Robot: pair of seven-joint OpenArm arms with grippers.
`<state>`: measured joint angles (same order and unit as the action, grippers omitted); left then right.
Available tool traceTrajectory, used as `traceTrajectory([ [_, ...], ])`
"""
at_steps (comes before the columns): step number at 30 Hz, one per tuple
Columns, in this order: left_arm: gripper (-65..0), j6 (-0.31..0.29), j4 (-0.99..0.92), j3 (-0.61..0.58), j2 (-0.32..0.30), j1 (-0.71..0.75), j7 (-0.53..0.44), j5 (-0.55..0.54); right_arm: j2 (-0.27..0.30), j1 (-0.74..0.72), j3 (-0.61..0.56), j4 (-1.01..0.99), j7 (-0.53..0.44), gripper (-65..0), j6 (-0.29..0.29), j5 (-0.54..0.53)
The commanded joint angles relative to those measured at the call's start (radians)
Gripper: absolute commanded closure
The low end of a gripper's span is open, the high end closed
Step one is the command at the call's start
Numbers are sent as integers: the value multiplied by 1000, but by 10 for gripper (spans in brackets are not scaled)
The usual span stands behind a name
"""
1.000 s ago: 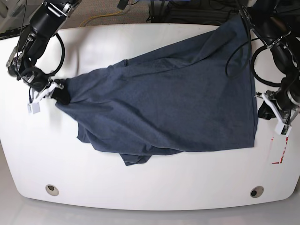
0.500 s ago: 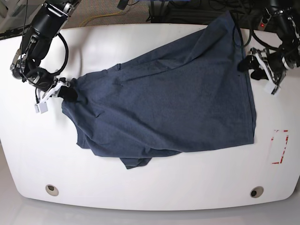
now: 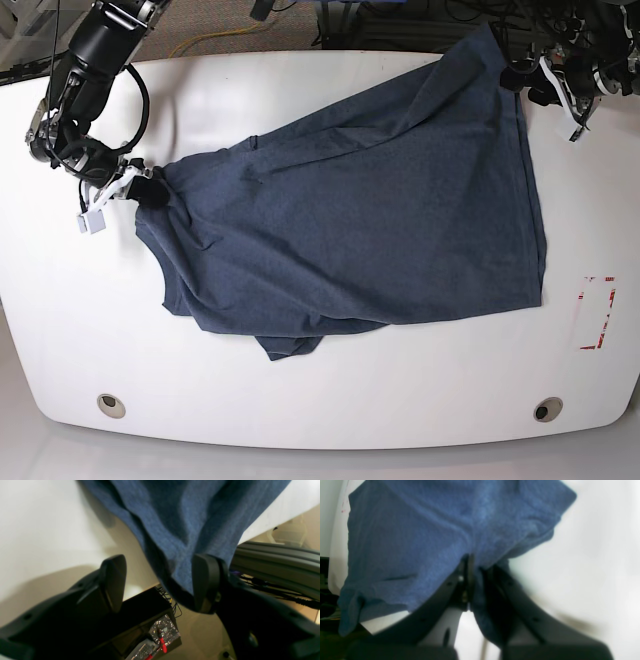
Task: Fold the T-shirt properly
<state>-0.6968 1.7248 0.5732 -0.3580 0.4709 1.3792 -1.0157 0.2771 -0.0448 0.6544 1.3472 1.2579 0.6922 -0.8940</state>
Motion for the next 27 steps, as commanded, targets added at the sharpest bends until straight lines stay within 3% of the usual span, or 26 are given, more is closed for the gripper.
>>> traceTrajectory([
  [1,-387,-1,13,8,-8,2,-16,-7,20,-13,3,18,-14,0,6,-23],
  [9,-387,-1,13,-48,63,-44,-16,159,20,3,3,18,-14,0,6,-23],
  [19,-389,-1,5,-97,95,-74,-16,171,23,9,3,18,-14,0,6,-24],
  [25,-382,-1,-101,-94,96,-125,-16,165,23,9,3,18,-14,0,6,-24],
  [27,-335,-1,-150,-94,96,-142,-16,168,23,9,3,18,-14,0,6,-24],
])
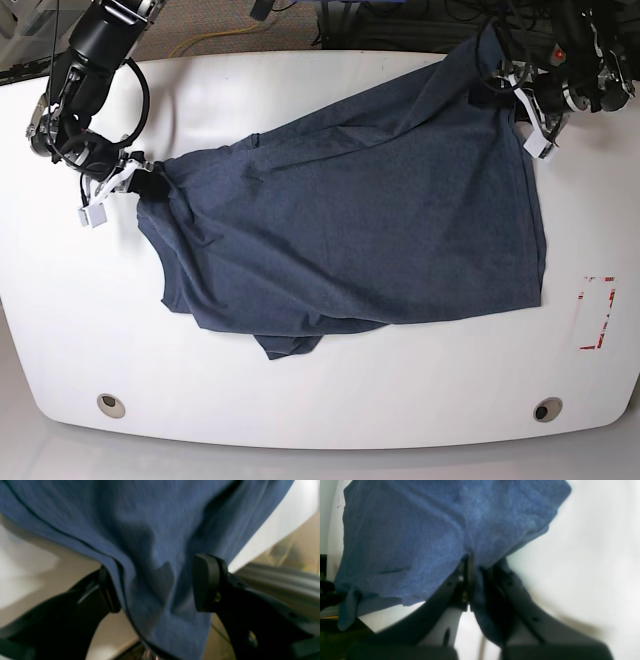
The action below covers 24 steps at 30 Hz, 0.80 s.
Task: Fold the T-shirt properly
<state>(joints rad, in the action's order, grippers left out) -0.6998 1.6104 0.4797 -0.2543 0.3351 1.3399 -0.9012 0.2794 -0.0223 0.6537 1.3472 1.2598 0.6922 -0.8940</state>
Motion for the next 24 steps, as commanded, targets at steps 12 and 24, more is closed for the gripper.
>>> traceTrajectory([
  [12,-18,15,-112,4,-9,-81,23,57,17,-14,4,18,-16,0,6,-24],
  [24,-17,88,-20,27,-10,-86,28,50,17,-14,7,21,-16,0,6,-24],
])
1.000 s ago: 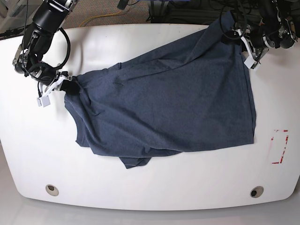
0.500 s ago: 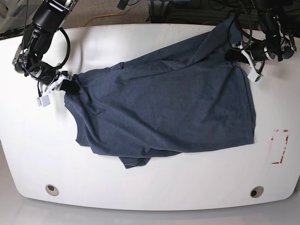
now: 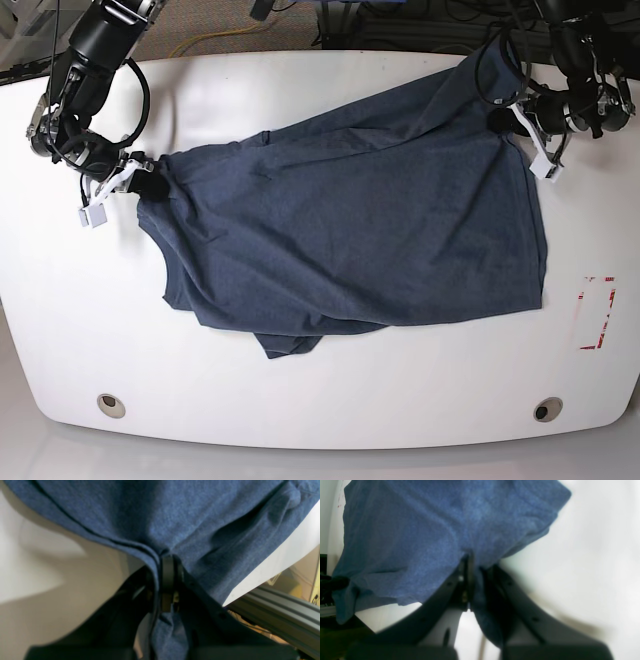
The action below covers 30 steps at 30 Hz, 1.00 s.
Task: Fold the T-shirt properly
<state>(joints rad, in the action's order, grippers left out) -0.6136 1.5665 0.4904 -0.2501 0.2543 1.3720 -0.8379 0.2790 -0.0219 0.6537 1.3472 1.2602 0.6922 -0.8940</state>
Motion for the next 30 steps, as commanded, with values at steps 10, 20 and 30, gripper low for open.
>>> traceTrajectory([
  [10,0,102,56,43,-19,-71,-9,-7,18,13,4,21,-40,0,6,-14],
  [20,0,137,96,-89,-71,-392,-6,67,22,-220,4,21,-47,0,6,270],
  [30,0,136,116,-109,-159,-645,-4,61,81,-468,-117,21,-46,0,6,322],
])
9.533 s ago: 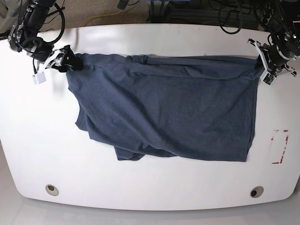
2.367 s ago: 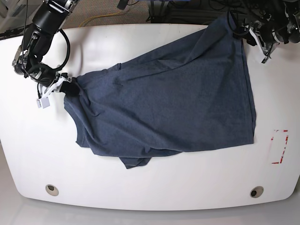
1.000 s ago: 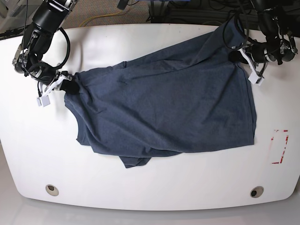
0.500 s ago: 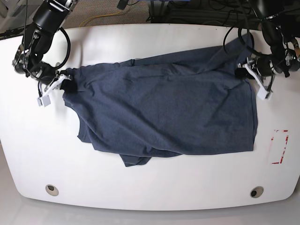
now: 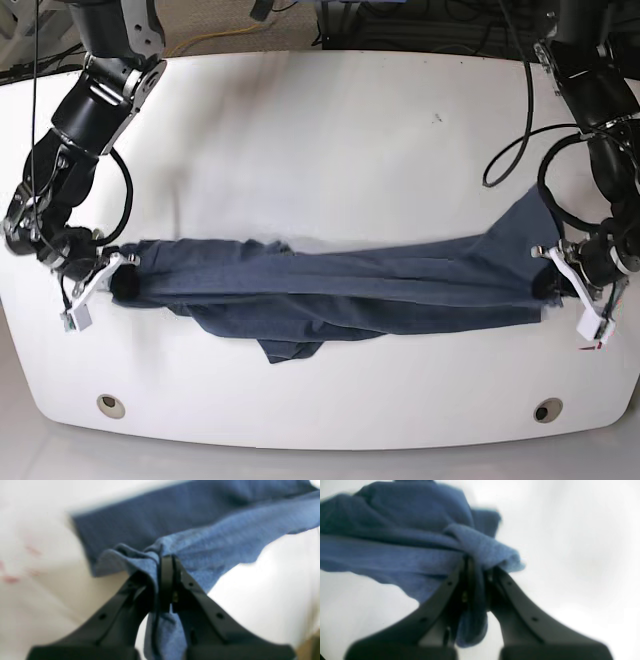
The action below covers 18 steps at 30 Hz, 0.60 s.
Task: Fold the T-shirt properly
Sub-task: 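Lift the shirt with both grippers, shake it, and lay it down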
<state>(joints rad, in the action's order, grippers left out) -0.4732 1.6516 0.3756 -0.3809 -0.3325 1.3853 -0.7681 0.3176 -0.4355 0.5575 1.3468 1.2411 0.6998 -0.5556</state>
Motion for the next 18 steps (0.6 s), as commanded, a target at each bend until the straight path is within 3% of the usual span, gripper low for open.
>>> traceTrajectory([
  [1,0,-5,40,6,-34,-70,-17,-4,45,-72,-35,21,-27,0,-2,-16],
  [5,0,-6,68,7,-85,-150,-17,-8,56,-185,-81,21,-27,0,-2,-11],
  [10,0,-77,88,7,-148,-282,-17,-3,108,-368,-192,20,-27,0,-2,-11],
  [18,0,-88,72,-2,-215,-518,-17,-6,128,-641,-348,20,-17,0,-2,-14],
])
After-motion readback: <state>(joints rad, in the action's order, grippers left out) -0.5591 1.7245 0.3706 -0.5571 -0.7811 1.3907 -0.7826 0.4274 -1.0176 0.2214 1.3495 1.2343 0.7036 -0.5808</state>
